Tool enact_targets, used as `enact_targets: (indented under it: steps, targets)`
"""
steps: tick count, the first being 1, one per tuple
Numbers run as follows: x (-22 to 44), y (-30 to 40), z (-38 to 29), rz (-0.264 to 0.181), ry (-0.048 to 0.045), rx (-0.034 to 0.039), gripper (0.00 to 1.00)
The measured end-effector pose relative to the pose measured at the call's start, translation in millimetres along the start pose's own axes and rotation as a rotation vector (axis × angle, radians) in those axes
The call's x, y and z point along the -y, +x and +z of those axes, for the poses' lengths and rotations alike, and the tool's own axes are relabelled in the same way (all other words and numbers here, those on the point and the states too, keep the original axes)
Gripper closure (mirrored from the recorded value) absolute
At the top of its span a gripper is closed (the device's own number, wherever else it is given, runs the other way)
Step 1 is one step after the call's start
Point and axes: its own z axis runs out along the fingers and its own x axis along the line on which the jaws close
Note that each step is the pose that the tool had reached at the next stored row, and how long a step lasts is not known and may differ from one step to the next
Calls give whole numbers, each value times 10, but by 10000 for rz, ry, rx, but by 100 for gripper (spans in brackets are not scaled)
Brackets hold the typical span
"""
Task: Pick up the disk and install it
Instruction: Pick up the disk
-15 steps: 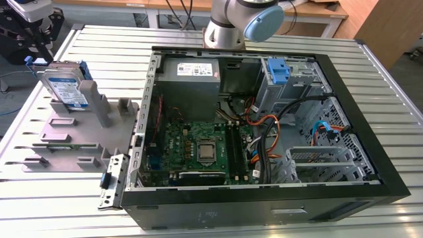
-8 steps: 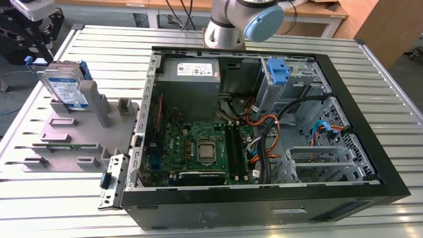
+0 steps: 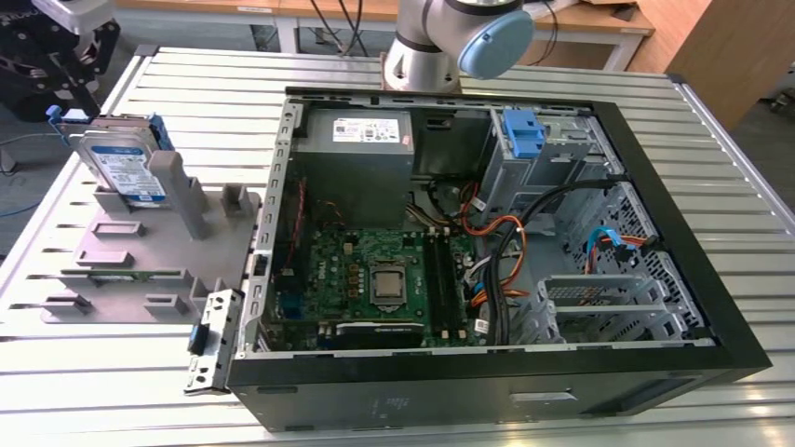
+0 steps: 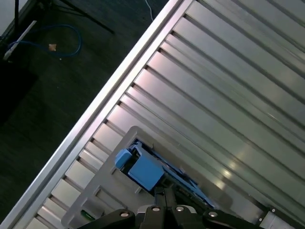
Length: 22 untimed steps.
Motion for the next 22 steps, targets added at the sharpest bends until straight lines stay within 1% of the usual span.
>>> enact_targets:
  steps: [12, 13, 17, 18, 22]
  targets:
    - [0, 0, 6, -2171, -57, -96, 89]
    - [0, 0, 7, -2536, -66, -112, 89]
    - [0, 0, 9, -3272, -86, -145, 89]
    - [0, 0, 10, -3631, -96, -161, 89]
    - [1, 0, 13, -4365, -115, -194, 89]
